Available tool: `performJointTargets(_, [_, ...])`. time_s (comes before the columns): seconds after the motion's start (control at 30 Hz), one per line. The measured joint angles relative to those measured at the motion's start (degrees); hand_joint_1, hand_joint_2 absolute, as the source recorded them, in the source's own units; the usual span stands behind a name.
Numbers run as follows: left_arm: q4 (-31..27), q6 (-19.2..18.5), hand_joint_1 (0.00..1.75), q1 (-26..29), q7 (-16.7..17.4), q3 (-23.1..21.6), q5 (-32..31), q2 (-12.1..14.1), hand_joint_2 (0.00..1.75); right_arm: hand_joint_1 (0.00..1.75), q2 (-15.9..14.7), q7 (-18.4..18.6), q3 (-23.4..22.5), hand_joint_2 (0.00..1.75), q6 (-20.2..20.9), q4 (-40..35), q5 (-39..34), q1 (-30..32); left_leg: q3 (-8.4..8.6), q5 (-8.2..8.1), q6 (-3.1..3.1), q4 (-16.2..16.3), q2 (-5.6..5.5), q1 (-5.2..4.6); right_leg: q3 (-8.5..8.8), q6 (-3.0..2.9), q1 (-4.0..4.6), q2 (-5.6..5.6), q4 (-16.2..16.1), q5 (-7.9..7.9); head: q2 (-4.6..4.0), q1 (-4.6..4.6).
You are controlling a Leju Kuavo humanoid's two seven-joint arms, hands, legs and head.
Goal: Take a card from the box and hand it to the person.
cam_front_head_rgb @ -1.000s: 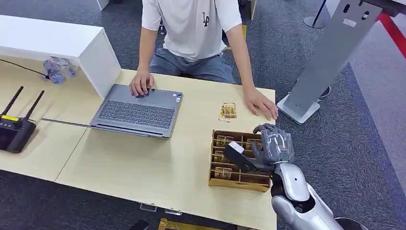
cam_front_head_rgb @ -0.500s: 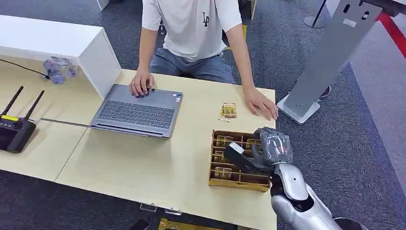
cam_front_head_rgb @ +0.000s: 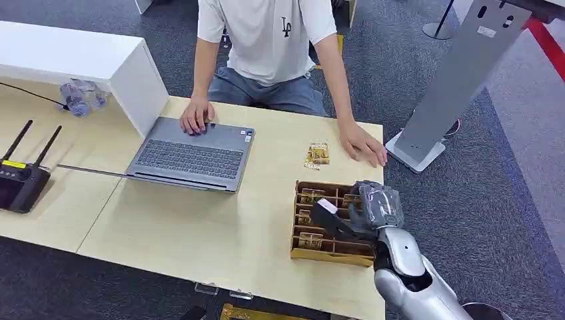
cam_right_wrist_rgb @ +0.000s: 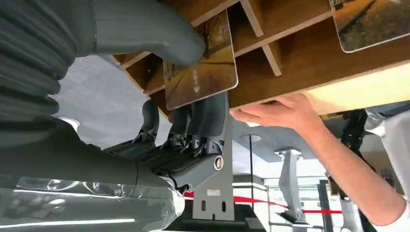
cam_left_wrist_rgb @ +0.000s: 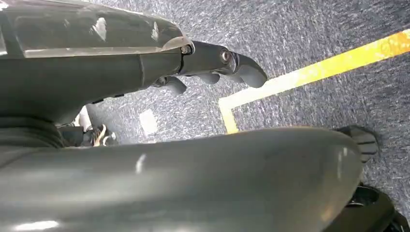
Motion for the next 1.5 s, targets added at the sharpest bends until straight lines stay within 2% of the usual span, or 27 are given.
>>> performJointTargets(0.1, [0.0,0.0,0.0,0.0,0.0,0.0,0.0,0.0,0.0,0.87,0.2,0.0,0.1,1.75,-0.1,0.5,-0.1,-0.1,0.01,0.0,0.0,0.0,0.0,0.0,0.0,0.0,0.0,0.0,0.0,0.0,0.0,0.0])
performJointTargets(0.13, [0.0,0.0,0.0,0.0,0.0,0.0,0.0,0.0,0.0,0.94,0.2,-0.1,0.1,1.75,-0.1,0.6,-0.2,-0.1,0.01,0.0,0.0,0.0,0.0,0.0,0.01,0.0,0.0,0.0,0.0,0.0,0.0,0.0])
performJointTargets(0.17, [0.0,0.0,0.0,0.0,0.0,0.0,0.0,0.0,0.0,1.12,0.2,-0.1,0.1,1.75,-0.1,0.7,-0.3,-0.2,0.02,0.0,0.0,0.0,0.0,0.0,0.01,0.0,0.0,0.0,0.0,0.0,0.0,0.0])
performJointTargets(0.2, [0.0,0.0,0.0,0.0,0.0,0.0,0.0,0.0,0.0,1.12,0.2,-0.1,0.1,1.75,-0.2,0.8,-0.5,-0.2,0.02,0.0,0.0,0.0,0.0,0.0,0.01,0.0,0.0,0.0,0.0,0.0,0.0,0.0])
performJointTargets(0.23, [0.0,0.0,0.0,0.0,0.0,0.0,0.0,0.0,0.0,1.36,0.2,-0.1,0.1,1.75,-0.2,0.9,-0.5,-0.2,0.02,0.0,0.0,0.0,0.0,0.0,0.01,0.0,0.0,0.0,0.0,0.0,0.0,0.0])
performJointTargets(0.27, [0.0,0.0,0.0,0.0,0.0,0.0,0.0,0.0,0.0,1.43,0.2,-0.1,0.1,1.75,-0.2,1.0,-0.6,-0.3,0.02,0.0,0.0,0.0,0.0,0.0,0.02,0.0,0.0,0.0,0.0,0.0,0.0,0.02])
performJointTargets(0.4, [0.0,-0.3,0.0,0.0,0.0,0.0,-0.4,0.0,0.0,1.48,0.2,-0.1,0.1,1.75,-0.3,1.3,-0.6,-0.6,0.03,0.01,0.0,0.0,0.0,0.0,0.02,0.0,0.0,0.0,0.0,0.0,0.0,0.02])
performJointTargets(0.43, [0.0,-0.5,0.0,0.0,0.0,0.0,-0.5,0.0,1.75,1.55,0.2,-0.1,0.1,1.75,-0.4,1.3,-0.6,-0.6,0.03,0.01,0.0,0.0,0.0,0.0,0.02,0.0,0.0,0.0,0.0,0.0,0.0,0.0])
performJointTargets(0.6, [0.0,-4.7,0.0,0.0,-2.7,0.0,-0.7,0.3,1.75,1.71,0.2,0.0,0.1,1.75,-0.4,1.2,-0.1,-0.6,0.03,0.0,0.0,0.0,0.0,0.0,0.02,0.0,0.0,0.0,0.0,0.0,0.0,0.0])
performJointTargets(0.63, [0.0,-5.0,0.0,0.0,-3.0,0.0,-0.7,0.5,0.0,1.71,0.2,0.0,0.1,1.75,-0.4,1.2,0.0,-0.6,0.03,0.0,0.0,0.0,0.0,0.0,0.02,0.0,0.0,0.0,0.0,0.0,0.0,0.0])
performJointTargets(1.1, [0.0,-5.6,0.0,0.1,-3.8,0.2,-0.5,1.1,0.0,1.71,0.1,0.0,-0.2,1.75,-0.4,-0.5,1.2,-0.5,0.03,0.01,0.0,0.0,0.0,0.0,0.02,0.0,0.0,0.01,0.0,0.0,0.0,0.0])
performJointTargets(1.37, [0.0,-5.6,0.0,0.1,-3.7,0.5,-0.4,1.1,0.0,1.71,-0.8,0.3,-1.1,1.75,-1.4,-7.0,2.3,-0.7,0.03,0.01,-0.01,0.0,0.0,0.0,0.0,0.0,0.0,0.01,0.0,0.0,0.0,0.0])
performJointTargets(1.5, [0.0,-5.5,0.0,0.2,-3.7,0.9,-0.4,1.1,0.0,1.71,-1.4,-1.8,-1.9,1.75,-4.3,-11.5,3.5,-1.1,0.03,0.01,-0.01,0.0,0.01,0.0,0.01,0.0,0.0,0.01,0.0,0.0,0.0,0.0])
